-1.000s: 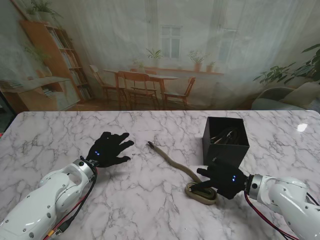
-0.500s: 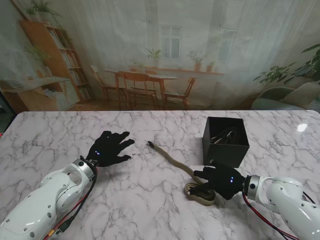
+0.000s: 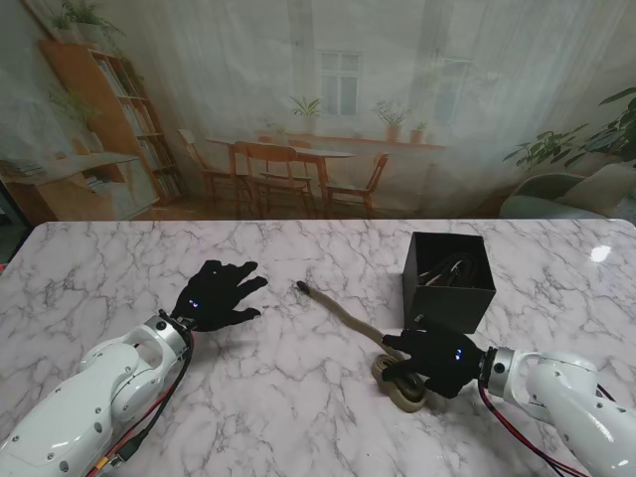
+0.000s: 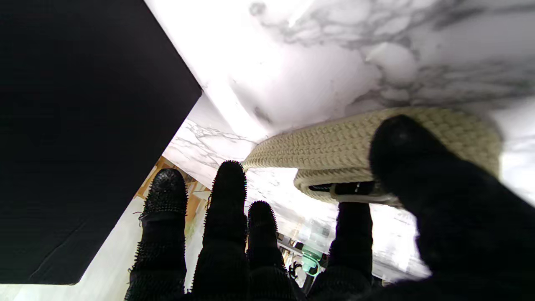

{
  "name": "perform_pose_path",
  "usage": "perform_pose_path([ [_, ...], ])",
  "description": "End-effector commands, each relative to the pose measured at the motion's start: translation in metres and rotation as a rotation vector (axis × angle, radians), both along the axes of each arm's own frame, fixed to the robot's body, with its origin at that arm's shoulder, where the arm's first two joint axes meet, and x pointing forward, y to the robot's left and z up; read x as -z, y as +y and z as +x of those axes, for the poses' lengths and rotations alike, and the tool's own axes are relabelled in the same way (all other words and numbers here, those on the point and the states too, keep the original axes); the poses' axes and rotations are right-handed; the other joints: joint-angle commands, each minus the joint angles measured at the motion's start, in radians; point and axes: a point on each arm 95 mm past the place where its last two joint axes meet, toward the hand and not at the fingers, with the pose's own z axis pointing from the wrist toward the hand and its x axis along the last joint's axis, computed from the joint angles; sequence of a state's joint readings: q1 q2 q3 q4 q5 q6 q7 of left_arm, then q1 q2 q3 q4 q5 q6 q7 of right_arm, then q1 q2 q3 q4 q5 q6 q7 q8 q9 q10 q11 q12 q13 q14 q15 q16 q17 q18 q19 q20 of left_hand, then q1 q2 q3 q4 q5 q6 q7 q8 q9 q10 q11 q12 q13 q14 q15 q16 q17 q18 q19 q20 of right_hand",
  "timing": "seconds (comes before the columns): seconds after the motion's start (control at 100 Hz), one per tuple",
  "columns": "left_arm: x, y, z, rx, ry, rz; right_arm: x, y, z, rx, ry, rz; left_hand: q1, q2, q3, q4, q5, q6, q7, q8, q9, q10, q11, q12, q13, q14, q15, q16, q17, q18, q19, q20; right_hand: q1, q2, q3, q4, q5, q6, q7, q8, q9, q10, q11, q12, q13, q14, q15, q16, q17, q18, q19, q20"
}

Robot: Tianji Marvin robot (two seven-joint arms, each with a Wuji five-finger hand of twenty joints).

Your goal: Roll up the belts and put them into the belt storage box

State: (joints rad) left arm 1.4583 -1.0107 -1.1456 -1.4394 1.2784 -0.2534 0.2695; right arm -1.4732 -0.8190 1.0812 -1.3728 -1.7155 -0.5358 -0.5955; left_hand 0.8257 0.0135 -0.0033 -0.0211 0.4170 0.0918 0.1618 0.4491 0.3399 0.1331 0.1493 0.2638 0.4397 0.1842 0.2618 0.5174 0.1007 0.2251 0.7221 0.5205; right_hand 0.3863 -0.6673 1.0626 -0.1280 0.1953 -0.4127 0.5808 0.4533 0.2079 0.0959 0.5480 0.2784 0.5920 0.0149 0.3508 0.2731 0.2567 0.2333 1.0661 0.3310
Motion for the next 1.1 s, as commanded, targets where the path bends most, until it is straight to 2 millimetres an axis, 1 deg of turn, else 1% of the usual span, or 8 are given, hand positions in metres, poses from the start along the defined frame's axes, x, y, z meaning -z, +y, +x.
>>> perform_pose_path([
  [0.0,0.001,-0.002,0.0,-0.002,0.013,0.005,0.013,0.001,-0.006,0.01,0.03,0.002,-0.001,0.052,-0.028,0.003,-0.029,0.024,-0.006,-0.01,0.016,0.02,0.012,0.011,0.02,-0.001,0.018,0.008,-0.005,-0.003,0.026,0.015,-0.045,-0.017,-0.039,-0.025,0.155,-0.063,0.218,0.109,0.019,0.026,0.038,0.014,-0.011,0.019,-0.004,-0.016,-0.013,0.02,0.004,-0.01],
  [0.12,0.001,-0.001,0.0,-0.002,0.013,0.005,0.016,0.006,-0.008,0.025,0.042,0.037,-0.001,0.052,-0.028,0.003,-0.027,0.025,-0.005,-0.01,0.016,0.019,0.012,0.011,0.021,-0.002,0.018,0.009,-0.005,-0.003,0.026,0.014,-0.073,0.008,-0.091,-0.028,0.257,-0.093,0.319,0.159,0.072,0.034,0.076,0.033,-0.002,0.025,0.009,-0.01,-0.018,0.036,0.008,-0.008],
  [0.22,0.001,-0.001,0.0,-0.004,0.012,0.004,0.017,0.009,-0.01,0.04,0.054,0.077,-0.001,0.052,-0.028,0.003,-0.027,0.025,-0.005,-0.01,0.016,0.02,0.012,0.011,0.021,-0.002,0.019,0.009,-0.005,-0.002,0.026,0.014,-0.049,0.033,-0.185,-0.14,0.34,-0.118,0.413,0.039,0.144,0.022,0.093,0.046,0.01,0.038,0.017,-0.006,-0.02,0.049,0.008,-0.008],
  [0.53,0.001,-0.002,0.0,-0.004,0.017,0.008,0.023,0.014,-0.014,0.104,0.116,0.136,-0.002,0.052,-0.028,0.003,-0.015,0.022,0.001,-0.007,0.015,0.02,0.012,0.011,0.02,0.0,0.018,0.009,-0.005,-0.003,0.027,0.014,-0.04,0.029,-0.201,-0.137,0.443,-0.018,0.477,-0.127,0.148,0.065,-0.004,0.012,0.033,0.241,-0.15,-0.101,0.03,0.109,-0.035,-0.038],
  [0.73,0.001,-0.002,0.0,-0.004,0.018,0.009,0.027,0.017,-0.017,0.172,0.188,0.169,-0.001,0.051,-0.027,0.003,-0.013,0.021,0.002,-0.007,0.015,0.021,0.01,0.01,0.02,0.0,0.018,0.008,-0.005,-0.002,0.026,0.014,-0.064,-0.001,-0.181,-0.093,0.452,0.091,0.552,-0.082,0.074,0.107,-0.031,0.0,0.023,0.318,-0.244,-0.155,0.059,0.166,-0.096,-0.087],
  [0.83,0.001,-0.002,0.0,-0.004,0.019,0.01,0.028,0.018,-0.017,0.181,0.196,0.176,-0.001,0.052,-0.027,0.003,-0.012,0.02,0.002,-0.006,0.015,0.02,0.01,0.01,0.02,0.001,0.017,0.008,-0.006,-0.001,0.026,0.013,-0.075,-0.006,-0.162,-0.063,0.424,0.123,0.618,-0.031,0.062,0.109,-0.014,0.005,0.045,0.295,-0.243,-0.156,0.078,0.17,-0.099,-0.099],
  [0.99,0.001,-0.002,0.0,-0.003,0.019,0.011,0.027,0.018,-0.017,0.145,0.172,0.178,-0.003,0.052,-0.029,0.002,-0.011,0.02,0.002,-0.006,0.016,0.02,0.01,0.01,0.019,0.001,0.017,0.008,-0.006,-0.002,0.025,0.013,-0.063,-0.002,-0.135,-0.064,0.389,0.126,0.584,-0.057,0.09,0.087,0.048,0.027,0.084,0.084,-0.077,-0.055,0.114,0.071,-0.014,-0.064],
  [1.09,0.001,-0.002,0.0,-0.003,0.019,0.011,0.026,0.019,-0.018,0.124,0.163,0.175,-0.003,0.052,-0.029,0.002,-0.01,0.02,0.003,-0.006,0.016,0.02,0.01,0.01,0.019,0.0,0.017,0.008,-0.006,-0.002,0.025,0.013,-0.037,0.007,-0.123,-0.131,0.399,0.09,0.615,-0.151,0.151,0.059,0.072,0.04,0.101,0.052,-0.018,-0.022,0.116,0.03,0.028,-0.029],
])
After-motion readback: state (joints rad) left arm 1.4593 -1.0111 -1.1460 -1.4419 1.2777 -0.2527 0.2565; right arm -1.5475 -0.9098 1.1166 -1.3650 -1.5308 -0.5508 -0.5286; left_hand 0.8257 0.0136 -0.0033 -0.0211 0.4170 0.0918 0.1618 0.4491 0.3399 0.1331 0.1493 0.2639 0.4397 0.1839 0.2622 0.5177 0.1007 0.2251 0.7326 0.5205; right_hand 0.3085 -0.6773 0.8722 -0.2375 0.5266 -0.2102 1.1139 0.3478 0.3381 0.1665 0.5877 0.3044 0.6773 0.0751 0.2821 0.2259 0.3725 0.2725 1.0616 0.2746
